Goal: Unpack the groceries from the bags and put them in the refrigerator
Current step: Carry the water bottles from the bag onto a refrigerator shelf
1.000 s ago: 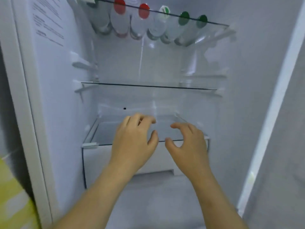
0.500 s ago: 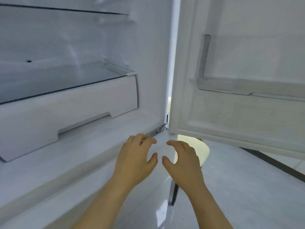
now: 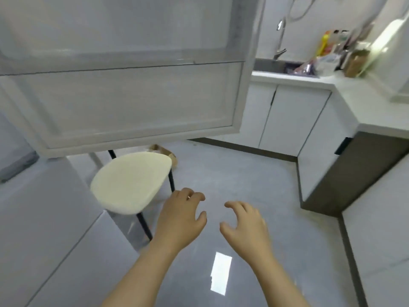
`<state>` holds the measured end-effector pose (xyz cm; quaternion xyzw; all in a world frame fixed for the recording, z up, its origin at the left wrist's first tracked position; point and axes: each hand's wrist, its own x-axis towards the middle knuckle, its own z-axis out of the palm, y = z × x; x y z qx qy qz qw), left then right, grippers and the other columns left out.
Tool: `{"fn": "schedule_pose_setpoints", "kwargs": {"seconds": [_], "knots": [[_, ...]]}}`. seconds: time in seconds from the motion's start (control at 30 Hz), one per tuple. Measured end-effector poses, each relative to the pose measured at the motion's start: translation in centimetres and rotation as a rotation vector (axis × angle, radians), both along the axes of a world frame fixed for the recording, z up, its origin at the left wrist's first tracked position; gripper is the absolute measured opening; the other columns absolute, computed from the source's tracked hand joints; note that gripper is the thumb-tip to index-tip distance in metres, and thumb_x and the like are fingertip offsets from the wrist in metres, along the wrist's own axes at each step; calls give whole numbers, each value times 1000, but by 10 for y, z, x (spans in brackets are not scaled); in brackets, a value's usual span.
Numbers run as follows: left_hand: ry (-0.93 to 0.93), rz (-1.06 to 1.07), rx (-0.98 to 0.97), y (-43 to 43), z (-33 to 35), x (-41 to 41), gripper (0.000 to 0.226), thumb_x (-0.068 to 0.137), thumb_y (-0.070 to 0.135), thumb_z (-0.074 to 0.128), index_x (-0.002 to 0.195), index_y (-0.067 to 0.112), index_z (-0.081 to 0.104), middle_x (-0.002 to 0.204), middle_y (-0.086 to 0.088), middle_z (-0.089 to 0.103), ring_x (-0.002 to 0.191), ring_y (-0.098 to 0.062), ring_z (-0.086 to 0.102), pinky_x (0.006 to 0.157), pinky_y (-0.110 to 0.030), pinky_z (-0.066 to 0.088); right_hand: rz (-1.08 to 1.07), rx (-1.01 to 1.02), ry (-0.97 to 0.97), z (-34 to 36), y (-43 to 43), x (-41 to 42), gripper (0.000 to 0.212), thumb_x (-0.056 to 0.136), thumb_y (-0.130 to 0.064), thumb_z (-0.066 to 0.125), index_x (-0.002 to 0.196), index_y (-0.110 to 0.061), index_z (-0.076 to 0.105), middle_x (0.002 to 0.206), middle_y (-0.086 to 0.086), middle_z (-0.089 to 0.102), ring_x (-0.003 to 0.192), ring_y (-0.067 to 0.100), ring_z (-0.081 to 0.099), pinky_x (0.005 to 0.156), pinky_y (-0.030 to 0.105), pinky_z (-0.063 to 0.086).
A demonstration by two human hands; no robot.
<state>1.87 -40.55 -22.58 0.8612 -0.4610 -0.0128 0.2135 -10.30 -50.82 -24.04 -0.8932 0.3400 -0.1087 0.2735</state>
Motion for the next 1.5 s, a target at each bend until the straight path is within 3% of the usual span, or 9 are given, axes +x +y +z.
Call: {"fn": "schedule_pose_setpoints", "kwargs": {"seconds": [0.27, 0.63, 1.1, 1.3, 1.5], "knots": [[39, -370, 33, -144, -21, -143, 38, 92, 37, 48, 128, 28, 47, 127, 7, 46, 120, -12, 39, 89, -22, 35, -405, -5, 72, -6, -93, -176, 47, 88, -35, 51, 134, -33, 41, 140, -14, 39, 130, 10, 32, 107, 27, 26], [39, -933, 100, -258, -30, -305, 39, 92, 38, 48, 130, 27, 46, 130, 8, 44, 120, -11, 39, 96, -22, 36, -958, 88, 85, -13, -113, -339, 45, 89, -34, 49, 133, -32, 41, 140, -14, 38, 128, 11, 31, 106, 27, 26], [-19, -1457, 2, -414, -8, -461, 41, 92, 37, 46, 131, 26, 45, 128, 7, 45, 117, -15, 40, 96, -26, 35, -1486, 14, 46, 8, -202, -448, 43, 90, -37, 51, 132, -33, 43, 138, -14, 39, 129, 10, 30, 108, 26, 26], [-8, -1667, -68, -440, 1, -527, 38, 93, 38, 44, 129, 27, 47, 128, 7, 44, 117, -15, 39, 94, -25, 33, -1688, -23, 41, 18, -209, -488, 44, 89, -32, 52, 132, -32, 44, 139, -14, 38, 128, 10, 29, 105, 23, 24], [25, -1830, -151, -439, 9, -591, 34, 87, 30, 56, 120, 20, 58, 119, 1, 53, 110, -23, 47, 86, -29, 37, -1860, -69, 82, 25, -195, -532, 44, 87, -32, 54, 130, -32, 47, 138, -12, 41, 127, 13, 32, 104, 26, 25]]}}
